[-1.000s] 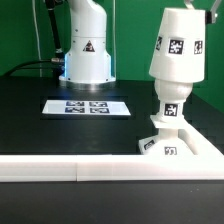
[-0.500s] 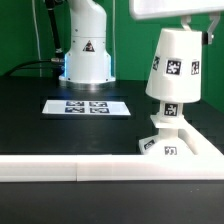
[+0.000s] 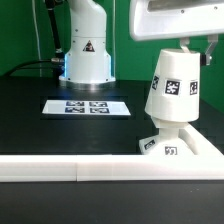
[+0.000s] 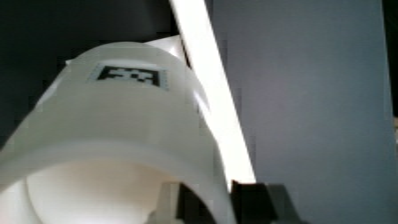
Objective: Assemble lamp
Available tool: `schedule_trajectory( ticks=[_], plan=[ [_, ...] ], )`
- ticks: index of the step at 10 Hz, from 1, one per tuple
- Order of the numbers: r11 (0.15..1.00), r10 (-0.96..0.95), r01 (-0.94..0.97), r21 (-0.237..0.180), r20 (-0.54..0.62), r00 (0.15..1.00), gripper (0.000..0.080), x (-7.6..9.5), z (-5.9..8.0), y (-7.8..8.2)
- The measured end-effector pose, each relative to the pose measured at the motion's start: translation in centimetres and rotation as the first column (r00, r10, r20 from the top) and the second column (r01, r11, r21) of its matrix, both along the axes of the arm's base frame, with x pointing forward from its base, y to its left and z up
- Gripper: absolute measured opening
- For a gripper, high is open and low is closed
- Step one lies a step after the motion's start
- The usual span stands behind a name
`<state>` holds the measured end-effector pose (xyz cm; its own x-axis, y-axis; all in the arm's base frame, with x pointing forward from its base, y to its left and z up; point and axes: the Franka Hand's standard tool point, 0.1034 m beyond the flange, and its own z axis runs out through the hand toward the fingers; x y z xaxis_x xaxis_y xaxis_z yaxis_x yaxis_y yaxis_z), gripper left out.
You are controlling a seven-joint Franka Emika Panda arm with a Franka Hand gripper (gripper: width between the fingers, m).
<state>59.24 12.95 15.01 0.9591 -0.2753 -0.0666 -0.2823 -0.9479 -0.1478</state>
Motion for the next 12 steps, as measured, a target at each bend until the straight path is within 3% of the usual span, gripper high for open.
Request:
schedule_trajectory(
  ticks=[2,3,4,5,7,8,9,12],
  plan=[
    [1.0,-0.002,0.002,-0.002,0.004,1.0,0.0045,-0.1,-0.2,-0.1],
    [1.0,0.003,-0.003,-0.001,0.007,1.0,0.013,0.0,-0.2,-0.3],
    [1.0,0.002,-0.002,-0.001,0.008,1.0,0.0316,0.0,-0.1,-0.5],
    [1.0,0.003,-0.003,-0.001,0.01,1.0,0.0316,0.1,0.0,-0.8],
    [1.0,0.011,-0.011,0.0,0.01,1.0,0.062,0.2,0.2,-1.5],
    [1.0,0.012,-0.012,0.0,-0.004,1.0,0.062,0.0,0.3,-1.6],
    [1.0,0.018,-0.018,-0.006,-0.04,0.999,0.0683,-0.3,0.9,-1.7],
    [0.992,0.099,-0.107,-0.071,-0.115,0.988,0.0698,-0.1,3.0,-1.4]
  ],
)
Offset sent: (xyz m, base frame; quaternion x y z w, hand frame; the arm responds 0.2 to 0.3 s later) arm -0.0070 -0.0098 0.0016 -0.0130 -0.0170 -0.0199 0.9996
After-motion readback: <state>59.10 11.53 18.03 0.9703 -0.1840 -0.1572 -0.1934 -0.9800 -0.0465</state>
